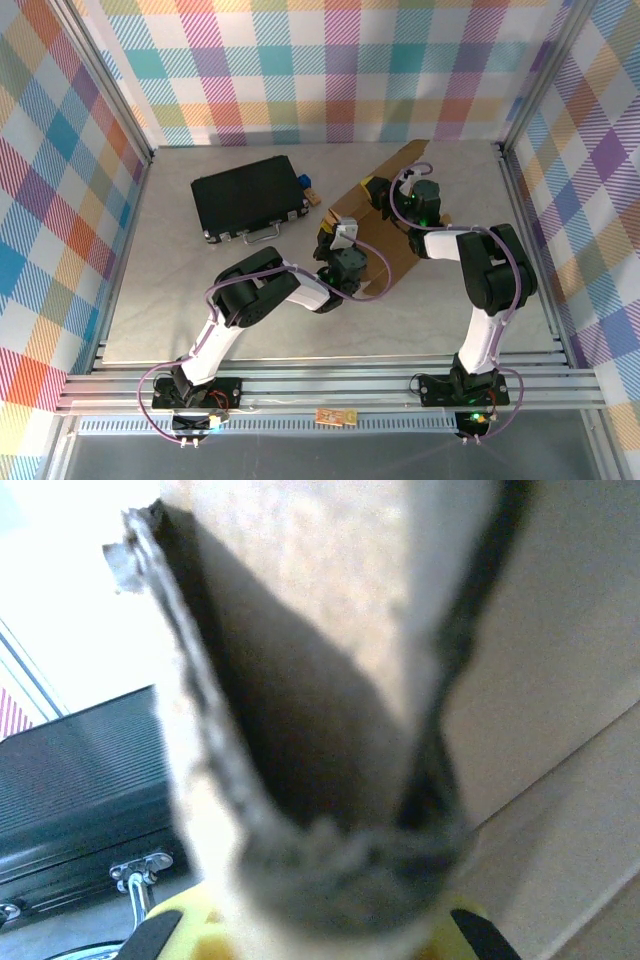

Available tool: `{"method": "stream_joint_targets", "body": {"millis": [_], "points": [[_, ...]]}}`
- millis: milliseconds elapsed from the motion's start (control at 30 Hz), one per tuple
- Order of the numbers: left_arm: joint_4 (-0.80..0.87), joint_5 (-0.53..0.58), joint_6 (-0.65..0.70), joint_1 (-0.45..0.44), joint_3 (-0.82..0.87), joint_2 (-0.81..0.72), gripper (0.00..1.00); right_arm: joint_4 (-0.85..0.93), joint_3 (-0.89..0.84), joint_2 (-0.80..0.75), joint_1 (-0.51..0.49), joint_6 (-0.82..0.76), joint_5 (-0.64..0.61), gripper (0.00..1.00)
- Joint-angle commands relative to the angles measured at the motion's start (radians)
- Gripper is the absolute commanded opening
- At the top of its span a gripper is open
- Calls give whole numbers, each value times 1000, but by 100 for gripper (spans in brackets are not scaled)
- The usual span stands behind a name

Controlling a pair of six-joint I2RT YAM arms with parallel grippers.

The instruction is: Fold the paper box

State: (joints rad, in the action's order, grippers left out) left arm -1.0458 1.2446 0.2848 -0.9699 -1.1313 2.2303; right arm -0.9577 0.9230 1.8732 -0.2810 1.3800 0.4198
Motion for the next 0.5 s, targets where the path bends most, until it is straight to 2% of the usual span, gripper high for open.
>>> {"method": "stream_joint_targets", "body": {"millis": [0,100,133,200,233,333,400,467], "points": [[-68,-96,16,5,-68,-13,0,101,-16,32,-57,-7,162,0],[-50,-94,23,7,-76,-16,0,143,-6,15,-63,-7,149,2],[-39,-92,28,8,-79,-18,0,156,-7,4,-65,-6,141,9],[-36,-98,38,10,-66,-34,0,229,-10,-49,-70,-20,100,36],[-34,-105,36,11,-54,-48,0,272,-12,-83,-70,-34,76,45],[62,-160,-28,21,6,-141,0,550,16,-236,-67,-105,-30,63],[214,-243,-140,40,57,-245,0,772,69,-347,-61,-174,-112,76],[370,-336,-247,64,97,-345,0,928,121,-423,-47,-223,-160,82]]}}
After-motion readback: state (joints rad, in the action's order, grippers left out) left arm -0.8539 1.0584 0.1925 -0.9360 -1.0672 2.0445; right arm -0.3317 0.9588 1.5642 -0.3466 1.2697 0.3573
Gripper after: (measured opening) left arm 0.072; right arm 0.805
